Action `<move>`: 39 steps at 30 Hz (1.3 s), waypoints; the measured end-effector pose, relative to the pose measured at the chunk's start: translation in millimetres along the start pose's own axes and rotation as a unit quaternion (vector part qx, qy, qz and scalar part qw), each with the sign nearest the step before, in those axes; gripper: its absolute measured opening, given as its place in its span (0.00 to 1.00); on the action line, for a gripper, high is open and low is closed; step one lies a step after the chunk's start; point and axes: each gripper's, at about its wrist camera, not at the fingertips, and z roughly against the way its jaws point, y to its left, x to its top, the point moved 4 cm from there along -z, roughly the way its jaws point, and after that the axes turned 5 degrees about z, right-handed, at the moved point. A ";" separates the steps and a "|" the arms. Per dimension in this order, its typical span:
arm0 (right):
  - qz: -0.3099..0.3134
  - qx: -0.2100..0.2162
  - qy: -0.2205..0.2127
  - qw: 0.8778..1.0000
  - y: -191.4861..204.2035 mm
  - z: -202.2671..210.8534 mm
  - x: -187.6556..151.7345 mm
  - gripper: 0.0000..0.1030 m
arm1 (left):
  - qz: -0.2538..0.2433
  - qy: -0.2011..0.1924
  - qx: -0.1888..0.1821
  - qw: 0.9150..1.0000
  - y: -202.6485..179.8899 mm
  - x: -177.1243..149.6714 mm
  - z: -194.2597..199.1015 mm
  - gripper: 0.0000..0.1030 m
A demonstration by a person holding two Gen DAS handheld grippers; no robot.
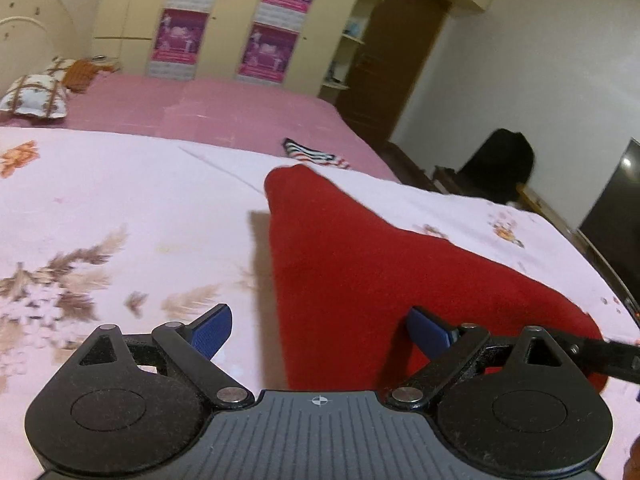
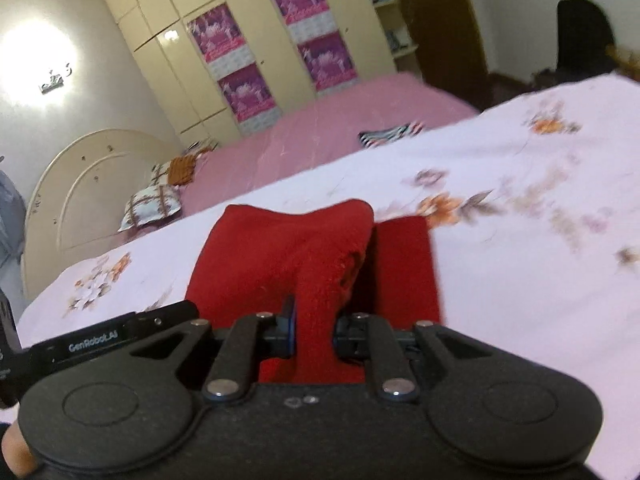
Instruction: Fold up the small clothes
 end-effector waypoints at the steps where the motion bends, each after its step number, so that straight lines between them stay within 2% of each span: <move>1: 0.000 -0.010 -0.004 1.000 -4.7 5.7 -2.4 0.14 | -0.004 0.006 -0.001 1.000 -3.3 -2.8 -4.7 0.92; 3: -0.012 -0.029 0.004 1.000 -16.3 8.3 -14.7 0.14 | -0.015 0.033 0.008 0.999 -8.3 -12.5 -18.5 0.92; 5: -0.023 -0.048 0.043 0.998 -27.7 -7.5 -33.0 0.18 | -0.013 0.056 0.013 0.998 -6.7 -22.0 -31.2 0.92; 7: -0.028 -0.055 0.078 0.995 -35.4 -21.7 -47.4 0.23 | -0.005 0.062 0.009 0.998 -3.9 -23.8 -32.7 0.92; 10: -0.027 -0.063 0.059 0.996 -35.2 -12.9 -40.0 0.26 | -0.005 0.059 0.012 0.998 -6.4 -14.6 -20.9 0.92; 13: -0.012 -0.087 0.020 0.996 -36.4 5.8 -23.0 0.30 | -0.005 0.031 0.002 1.000 -10.7 1.0 -5.5 0.92; 16: 0.005 -0.091 -0.001 0.996 -30.8 4.9 -0.7 0.30 | -0.012 0.022 0.003 1.000 -16.4 17.3 -8.5 0.92; 20: 0.032 -0.085 0.001 0.996 -21.3 -26.5 24.7 0.29 | -0.015 0.031 0.020 0.999 -18.9 30.9 -36.5 0.92; 24: 0.027 -0.086 0.018 0.996 -23.0 -71.9 45.6 0.29 | 0.018 0.056 0.036 0.998 -7.5 33.0 -74.6 0.92; 26: 0.035 -0.099 0.029 0.994 -26.3 -93.6 50.0 0.27 | 0.042 0.063 0.035 0.997 -1.9 32.2 -88.7 0.92; 27: 0.039 -0.108 0.037 0.993 -27.8 -101.3 48.0 0.27 | 0.055 0.068 0.033 0.996 1.3 31.5 -95.0 0.96; 30: 0.049 -0.133 0.066 0.988 -45.6 -132.3 33.6 0.25 | 0.053 0.061 0.041 0.996 2.4 27.4 -106.3 1.00; 32: 0.057 -0.133 0.050 0.988 -46.6 -131.6 29.2 0.25 | 0.046 0.055 0.044 0.996 0.2 24.9 -107.8 1.00; 35: 0.078 -0.143 0.053 0.985 -39.0 -129.4 28.1 0.25 | 0.041 0.053 0.048 0.997 -5.0 24.8 -98.2 1.00; 39: 0.057 -0.122 0.053 0.990 -40.2 -108.3 33.1 0.28 | 0.020 0.040 0.042 0.998 -12.5 21.1 -68.7 1.00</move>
